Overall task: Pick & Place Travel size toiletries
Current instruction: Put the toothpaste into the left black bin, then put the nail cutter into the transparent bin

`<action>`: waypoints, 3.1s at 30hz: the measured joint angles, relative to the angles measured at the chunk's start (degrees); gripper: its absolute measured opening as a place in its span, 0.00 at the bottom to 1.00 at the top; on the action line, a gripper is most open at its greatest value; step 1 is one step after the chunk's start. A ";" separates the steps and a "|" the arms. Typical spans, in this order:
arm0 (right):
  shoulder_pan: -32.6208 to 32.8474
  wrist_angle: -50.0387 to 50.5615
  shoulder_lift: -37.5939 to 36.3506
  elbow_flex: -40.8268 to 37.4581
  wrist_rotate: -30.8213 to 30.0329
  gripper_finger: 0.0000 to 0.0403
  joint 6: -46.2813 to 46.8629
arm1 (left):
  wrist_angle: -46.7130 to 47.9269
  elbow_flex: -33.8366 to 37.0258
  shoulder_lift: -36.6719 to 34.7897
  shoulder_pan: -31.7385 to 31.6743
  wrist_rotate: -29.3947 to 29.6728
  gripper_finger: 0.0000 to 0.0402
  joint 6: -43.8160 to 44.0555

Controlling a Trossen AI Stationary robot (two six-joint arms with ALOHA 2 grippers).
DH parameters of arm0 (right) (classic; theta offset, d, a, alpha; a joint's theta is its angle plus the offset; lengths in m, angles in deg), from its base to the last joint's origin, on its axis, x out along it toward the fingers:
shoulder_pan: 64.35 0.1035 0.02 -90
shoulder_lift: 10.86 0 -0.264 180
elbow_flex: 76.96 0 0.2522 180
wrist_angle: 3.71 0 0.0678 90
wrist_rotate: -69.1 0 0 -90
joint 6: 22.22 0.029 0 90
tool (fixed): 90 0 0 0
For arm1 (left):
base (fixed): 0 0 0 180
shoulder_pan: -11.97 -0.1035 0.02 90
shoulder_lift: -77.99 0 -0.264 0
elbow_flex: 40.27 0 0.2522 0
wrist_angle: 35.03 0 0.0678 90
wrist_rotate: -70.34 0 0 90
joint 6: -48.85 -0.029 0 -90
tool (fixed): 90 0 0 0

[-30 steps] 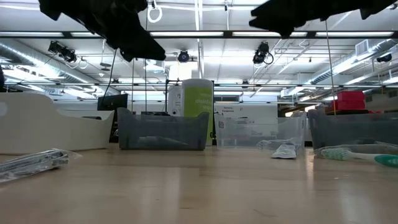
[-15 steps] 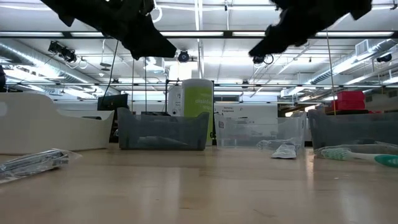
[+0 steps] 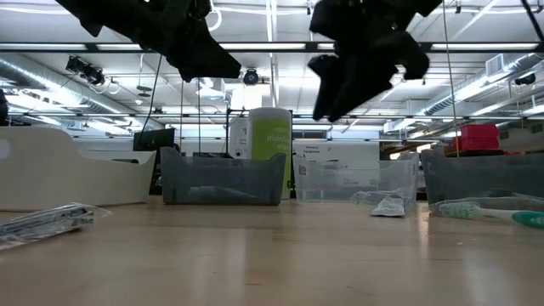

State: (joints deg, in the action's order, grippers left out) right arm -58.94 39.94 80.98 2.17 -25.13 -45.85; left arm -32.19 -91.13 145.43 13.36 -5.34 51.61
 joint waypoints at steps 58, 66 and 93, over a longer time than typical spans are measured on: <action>-3.50 -21.58 15.08 11.17 -22.64 0.17 -9.76 | 4.16 0.00 0.02 0.04 -0.02 0.35 1.33; -12.28 -32.00 15.08 9.53 -2.92 0.18 4.39 | 5.63 0.00 0.02 0.04 -0.02 0.35 1.29; -1.57 -15.09 7.63 5.60 -2.21 0.59 20.27 | 5.90 0.00 0.02 0.04 -0.04 0.35 1.17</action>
State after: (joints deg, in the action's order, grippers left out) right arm -60.51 24.85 88.60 7.76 -27.35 -25.58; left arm -26.29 -91.13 145.45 13.40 -5.38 52.78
